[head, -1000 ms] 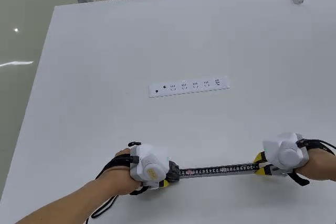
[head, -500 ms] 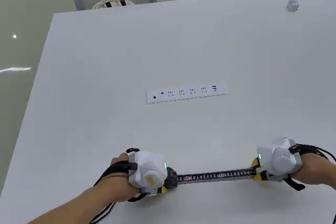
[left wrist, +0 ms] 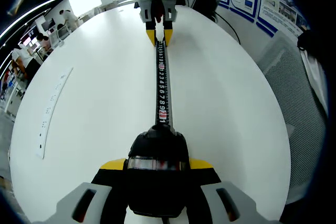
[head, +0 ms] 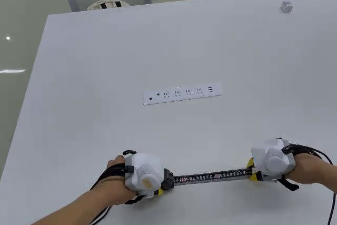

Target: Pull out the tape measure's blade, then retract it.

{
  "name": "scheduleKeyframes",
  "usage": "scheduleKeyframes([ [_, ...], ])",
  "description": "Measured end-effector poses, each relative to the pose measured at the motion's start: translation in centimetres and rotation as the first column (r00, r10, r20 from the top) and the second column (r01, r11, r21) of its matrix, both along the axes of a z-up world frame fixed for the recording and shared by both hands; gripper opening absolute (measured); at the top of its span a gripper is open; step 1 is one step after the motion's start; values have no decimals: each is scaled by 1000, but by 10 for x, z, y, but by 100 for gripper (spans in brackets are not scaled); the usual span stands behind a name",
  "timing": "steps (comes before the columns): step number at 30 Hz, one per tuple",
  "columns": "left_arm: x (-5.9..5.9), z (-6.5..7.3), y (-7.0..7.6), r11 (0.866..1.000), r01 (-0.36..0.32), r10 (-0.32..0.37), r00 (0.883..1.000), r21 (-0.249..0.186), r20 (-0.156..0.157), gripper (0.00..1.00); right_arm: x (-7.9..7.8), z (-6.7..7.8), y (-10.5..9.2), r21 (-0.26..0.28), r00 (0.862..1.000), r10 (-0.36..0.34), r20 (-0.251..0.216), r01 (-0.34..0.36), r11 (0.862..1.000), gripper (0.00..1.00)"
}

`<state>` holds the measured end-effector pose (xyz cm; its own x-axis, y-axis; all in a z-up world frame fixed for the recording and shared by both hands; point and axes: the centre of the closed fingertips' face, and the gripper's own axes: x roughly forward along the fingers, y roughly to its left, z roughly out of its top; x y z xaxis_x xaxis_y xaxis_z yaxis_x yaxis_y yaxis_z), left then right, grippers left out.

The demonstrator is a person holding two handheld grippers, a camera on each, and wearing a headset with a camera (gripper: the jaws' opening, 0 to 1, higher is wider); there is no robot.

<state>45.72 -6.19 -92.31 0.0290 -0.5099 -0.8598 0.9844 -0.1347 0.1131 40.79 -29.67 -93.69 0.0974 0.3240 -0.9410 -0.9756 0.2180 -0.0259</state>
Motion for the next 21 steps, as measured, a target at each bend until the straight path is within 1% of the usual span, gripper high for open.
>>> scheduleKeyframes([
  [2, 0, 0, 0, 1000, -1, 1, 1000, 0, -1, 39, 0, -1, 0, 0, 1000, -16, -2, 16, 1000, 16],
  [5, 0, 0, 0, 1000, -2, 2, 1000, 2, 4, 39, 1, -3, -1, -8, 1000, -16, 3, 16, 1000, 16],
  [8, 0, 0, 0, 1000, -3, 3, 1000, -2, 14, 39, 0, 0, 0, -14, 1000, -19, 5, 19, 1000, 16],
  [12, 1, -2, 0, 1000, -8, 8, 1000, -1, 28, 40, 1, -1, -1, -14, 999, -33, 7, 33, 999, 16],
  [16, 2, -1, -1, 1000, -20, 21, 999, -3, 30, 40, 1, 0, -1, -15, 998, -54, 12, 54, 998, 16],
  [18, 2, -2, -2, 1000, -25, 25, 999, -11, 32, 41, 2, 0, -2, -13, 997, -70, 15, 71, 997, 17],
  [21, 1, -1, -3, 999, -31, 32, 999, -18, 30, 43, 3, 0, -3, -5, 996, -91, 18, 91, 996, 19],
])
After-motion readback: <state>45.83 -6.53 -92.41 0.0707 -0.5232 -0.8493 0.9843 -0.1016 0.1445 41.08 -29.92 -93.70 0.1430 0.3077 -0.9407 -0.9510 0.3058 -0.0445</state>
